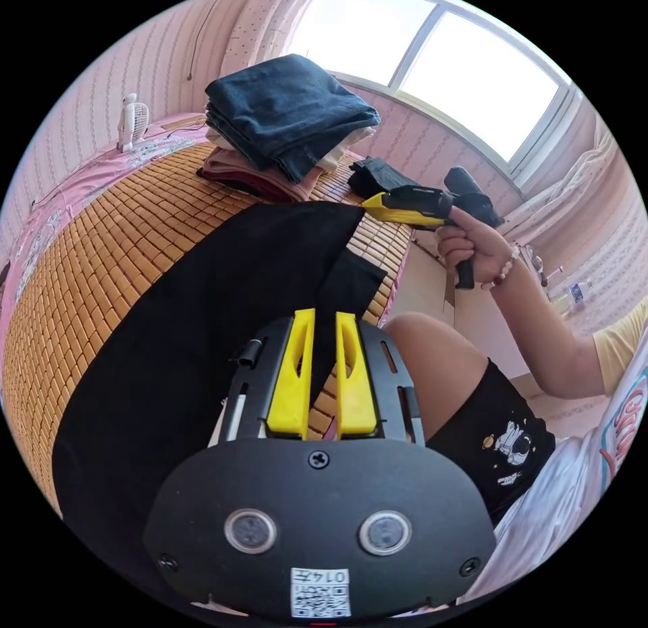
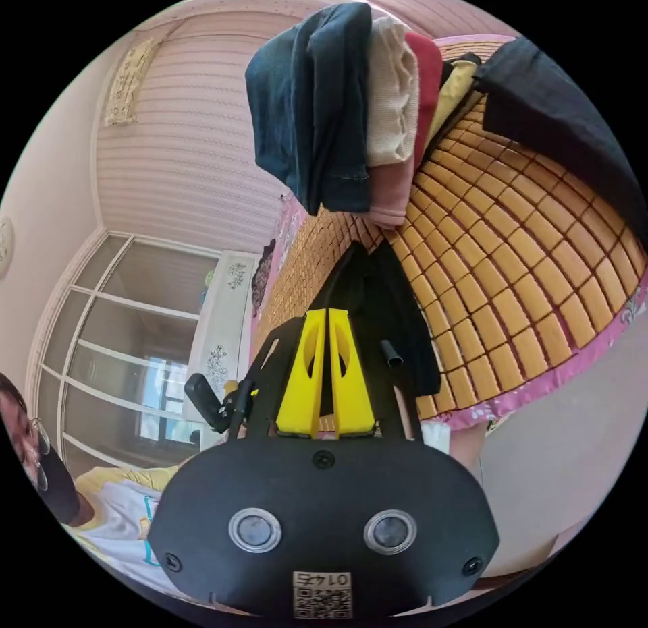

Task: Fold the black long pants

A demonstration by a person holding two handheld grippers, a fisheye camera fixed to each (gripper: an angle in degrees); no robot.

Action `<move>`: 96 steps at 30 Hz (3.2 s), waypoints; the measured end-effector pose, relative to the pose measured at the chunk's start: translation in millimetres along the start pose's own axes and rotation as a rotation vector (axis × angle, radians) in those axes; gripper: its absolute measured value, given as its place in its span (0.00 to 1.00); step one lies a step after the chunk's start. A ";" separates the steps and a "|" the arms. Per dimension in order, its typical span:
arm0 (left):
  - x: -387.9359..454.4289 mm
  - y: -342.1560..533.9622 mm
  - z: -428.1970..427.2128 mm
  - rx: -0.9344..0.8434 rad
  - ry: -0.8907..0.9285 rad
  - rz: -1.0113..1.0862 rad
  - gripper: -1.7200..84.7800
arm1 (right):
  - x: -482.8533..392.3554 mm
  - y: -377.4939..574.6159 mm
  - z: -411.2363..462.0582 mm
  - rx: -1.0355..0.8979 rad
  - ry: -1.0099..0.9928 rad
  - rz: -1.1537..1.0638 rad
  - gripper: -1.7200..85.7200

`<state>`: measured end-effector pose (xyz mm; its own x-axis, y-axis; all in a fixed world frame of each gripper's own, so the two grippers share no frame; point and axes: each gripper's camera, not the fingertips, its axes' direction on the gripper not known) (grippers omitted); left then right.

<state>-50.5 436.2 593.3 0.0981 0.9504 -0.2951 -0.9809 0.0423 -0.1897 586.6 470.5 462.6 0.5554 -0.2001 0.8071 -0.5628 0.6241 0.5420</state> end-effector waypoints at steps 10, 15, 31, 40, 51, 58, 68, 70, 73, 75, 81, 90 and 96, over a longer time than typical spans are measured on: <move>15.3 -32.6 41.9 -0.156 -0.042 0.047 0.10 | -4.0 24.0 33.7 -0.019 0.302 -0.174 0.13; 22.5 -48.1 57.1 -0.220 -0.134 0.048 0.06 | -38.4 10.3 100.5 -0.181 0.523 -0.356 0.11; 53.2 -74.6 46.4 -0.200 0.089 0.101 0.07 | -31.7 64.5 57.9 -0.211 0.514 -0.288 0.02; 38.1 -173.1 29.0 -0.118 0.070 0.200 0.05 | -28.6 84.9 50.3 -0.157 0.537 -0.331 0.02; 58.1 -257.3 125.8 -0.339 -0.200 0.335 0.01 | -24.3 85.7 27.8 -0.173 0.505 -0.342 0.02; 65.6 -257.0 83.5 -0.185 -0.182 0.435 0.01 | -42.8 97.8 -28.6 -0.085 0.308 -0.349 0.02; 50.6 -293.8 122.3 -0.190 -0.122 0.444 0.01 | 23.8 95.8 -60.1 0.011 0.359 -0.132 0.02; 48.6 -286.4 145.5 -0.248 -0.145 0.450 0.01 | 28.2 94.4 -64.4 0.000 0.353 -0.126 0.02; 45.6 -282.8 136.1 -0.151 -0.117 0.423 0.01 | 5.4 97.4 -94.7 0.062 0.308 -0.210 0.02; 40.5 -282.4 113.6 0.021 -0.076 0.420 0.01 | -5.3 101.1 -111.3 0.113 0.347 -0.245 0.02; 18.2 -271.0 161.1 -0.087 -0.031 0.302 0.01 | 43.4 96.1 -103.2 0.079 0.453 -0.128 0.02; 22.1 -257.5 75.9 0.176 0.010 0.377 0.01 | -13.6 113.8 -180.6 0.239 0.193 -0.272 0.02; 1.2 -252.4 26.3 0.453 0.276 0.260 0.01 | -32.1 124.7 -221.6 0.333 0.120 -0.328 0.02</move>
<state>192.8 434.7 665.5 -0.1751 0.8342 -0.5230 -0.9466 0.0035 0.3225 634.3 722.1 452.5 0.7921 -0.2458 0.5587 -0.5002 0.2631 0.8250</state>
